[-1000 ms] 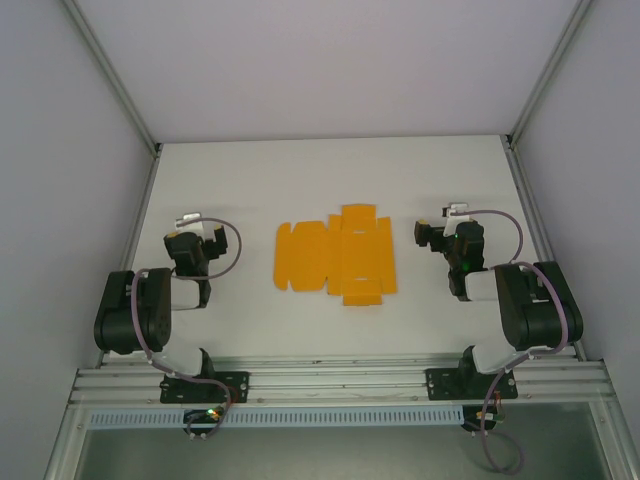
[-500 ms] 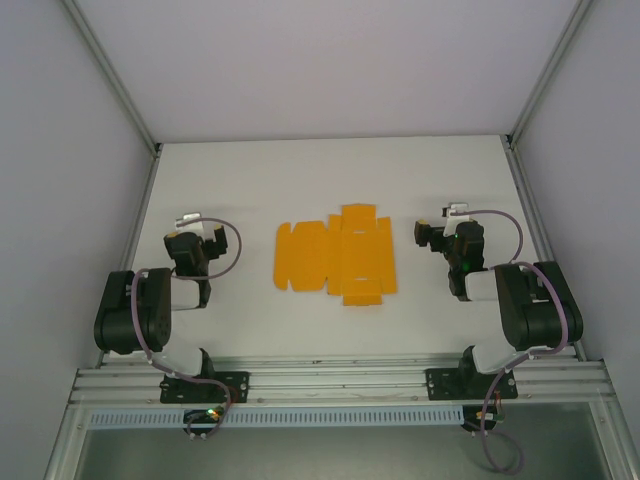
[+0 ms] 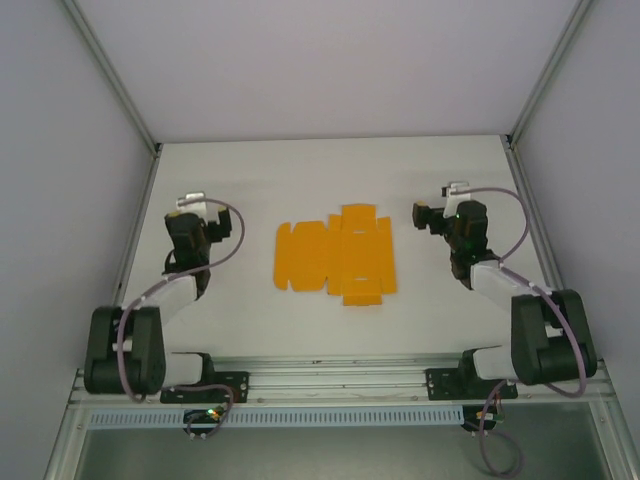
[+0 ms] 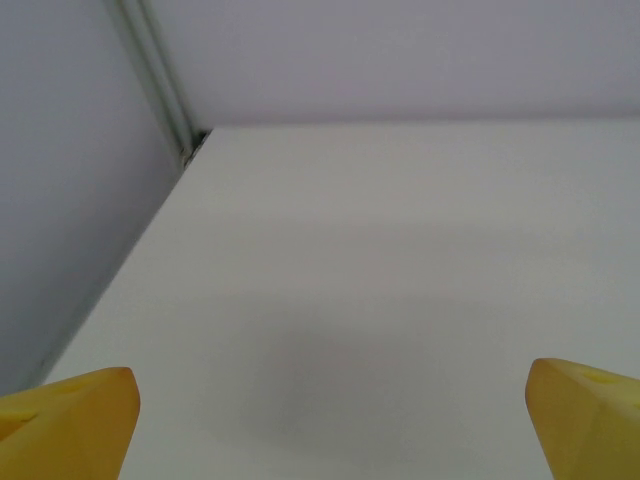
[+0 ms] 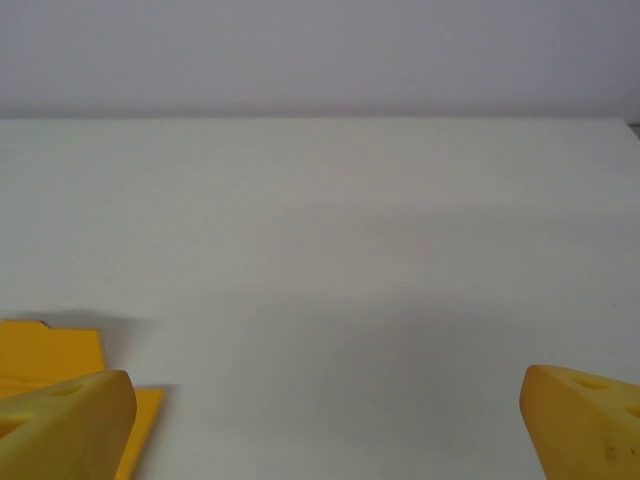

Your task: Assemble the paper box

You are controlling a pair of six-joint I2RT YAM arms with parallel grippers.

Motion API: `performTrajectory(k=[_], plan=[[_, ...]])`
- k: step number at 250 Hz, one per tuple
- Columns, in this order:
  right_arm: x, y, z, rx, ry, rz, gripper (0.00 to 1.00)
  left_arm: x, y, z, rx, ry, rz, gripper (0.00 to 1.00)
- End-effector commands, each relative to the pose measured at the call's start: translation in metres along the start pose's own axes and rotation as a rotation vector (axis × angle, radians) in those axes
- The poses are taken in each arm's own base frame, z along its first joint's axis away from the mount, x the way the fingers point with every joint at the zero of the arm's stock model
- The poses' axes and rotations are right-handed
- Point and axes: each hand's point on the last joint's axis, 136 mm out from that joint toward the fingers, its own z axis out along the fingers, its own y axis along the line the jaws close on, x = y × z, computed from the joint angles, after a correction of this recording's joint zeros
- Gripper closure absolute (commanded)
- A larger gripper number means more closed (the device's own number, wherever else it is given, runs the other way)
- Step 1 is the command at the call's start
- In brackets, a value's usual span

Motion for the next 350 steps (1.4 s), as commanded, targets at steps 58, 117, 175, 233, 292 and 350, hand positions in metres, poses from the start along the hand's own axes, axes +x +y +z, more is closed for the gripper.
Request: performTrajectory(k=[58,117,175,233,292,350], plan=[[0.030,0.106,-0.022,-0.204,0.389,0.244,0.21,0.040,-0.060,-0.026,0.277,0.407,-0.340,0.00],[0.082,0.150,-0.002,-0.256,0.654,0.285,0.49,0.078,-0.107,-0.030,0.416,0.648,-0.406,0.00],[0.147,0.138,0.007,-0.145,0.837,0.288,0.59,0.102,-0.143,-0.034,0.532,0.808,-0.443,0.00],[0.192,0.116,0.006,-0.008,0.941,0.250,0.61,0.120,-0.172,-0.043,0.625,0.935,-0.430,0.00],[0.205,0.110,0.005,0.020,0.967,0.230,0.63,0.136,-0.195,-0.044,0.678,1.014,-0.434,0.04],[0.210,0.107,0.003,0.025,0.975,0.218,0.65,0.137,-0.217,-0.049,0.784,1.056,-0.467,0.09]])
